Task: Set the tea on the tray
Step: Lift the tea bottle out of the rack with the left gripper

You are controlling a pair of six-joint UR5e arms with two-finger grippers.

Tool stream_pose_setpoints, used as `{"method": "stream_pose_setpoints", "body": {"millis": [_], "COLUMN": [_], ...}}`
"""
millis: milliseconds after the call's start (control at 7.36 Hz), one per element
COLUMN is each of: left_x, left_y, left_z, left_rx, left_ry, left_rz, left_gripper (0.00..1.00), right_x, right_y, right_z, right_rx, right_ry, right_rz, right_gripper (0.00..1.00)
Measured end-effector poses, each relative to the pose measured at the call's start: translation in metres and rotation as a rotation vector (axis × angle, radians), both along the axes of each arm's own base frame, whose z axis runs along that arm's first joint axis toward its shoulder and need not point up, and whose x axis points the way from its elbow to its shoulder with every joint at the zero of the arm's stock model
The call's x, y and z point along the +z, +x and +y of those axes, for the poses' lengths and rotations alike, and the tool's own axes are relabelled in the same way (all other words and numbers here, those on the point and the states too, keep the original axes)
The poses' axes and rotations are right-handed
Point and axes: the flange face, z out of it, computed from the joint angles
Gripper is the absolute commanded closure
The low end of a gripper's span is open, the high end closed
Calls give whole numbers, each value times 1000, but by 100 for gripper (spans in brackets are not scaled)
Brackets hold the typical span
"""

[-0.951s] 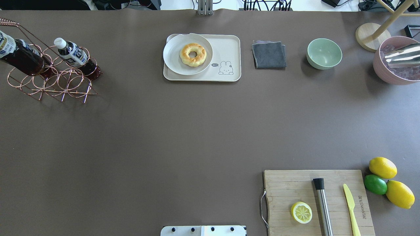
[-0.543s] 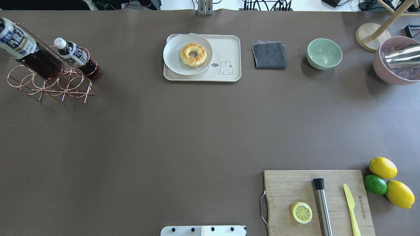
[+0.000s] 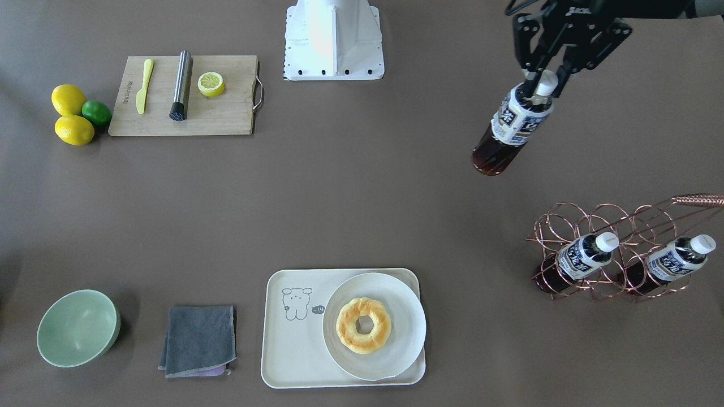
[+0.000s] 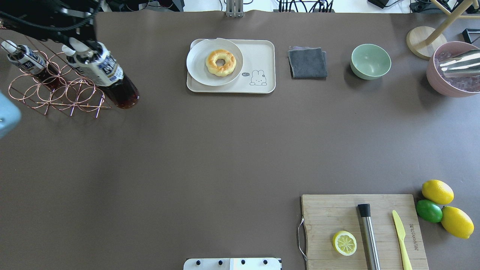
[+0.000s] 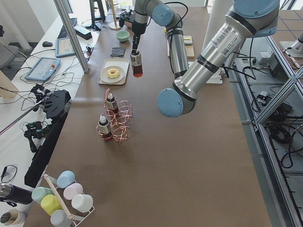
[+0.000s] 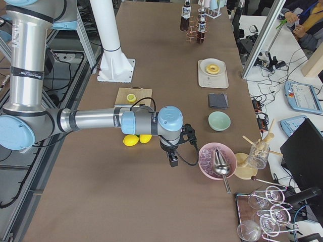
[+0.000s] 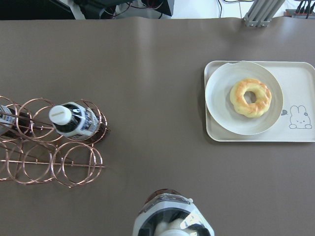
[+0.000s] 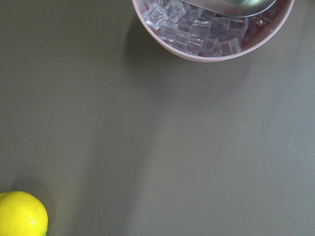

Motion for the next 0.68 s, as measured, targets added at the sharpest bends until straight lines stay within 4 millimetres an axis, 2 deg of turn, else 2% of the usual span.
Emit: {"method": "stream_pose_setpoints", "body": {"millis": [272,407,679], "left_x": [-36,-46,-55], "left_y": [95,132,191], "left_z": [9,10,17], "left_rx": [12,17,23], "left_ry": [-19,-12,-3], "left_rz": [-18,-17,-8], "left_gripper": [100,100,100], "right_x": [3,5,5], "right_y": [-1,-1,-2], "right_z": [0,0,0], "right_rx": [-1,-2,-4], "right_ry": [-6,-9,-10], "right_rz": [0,0,0], "right_gripper": [0,0,0]}}
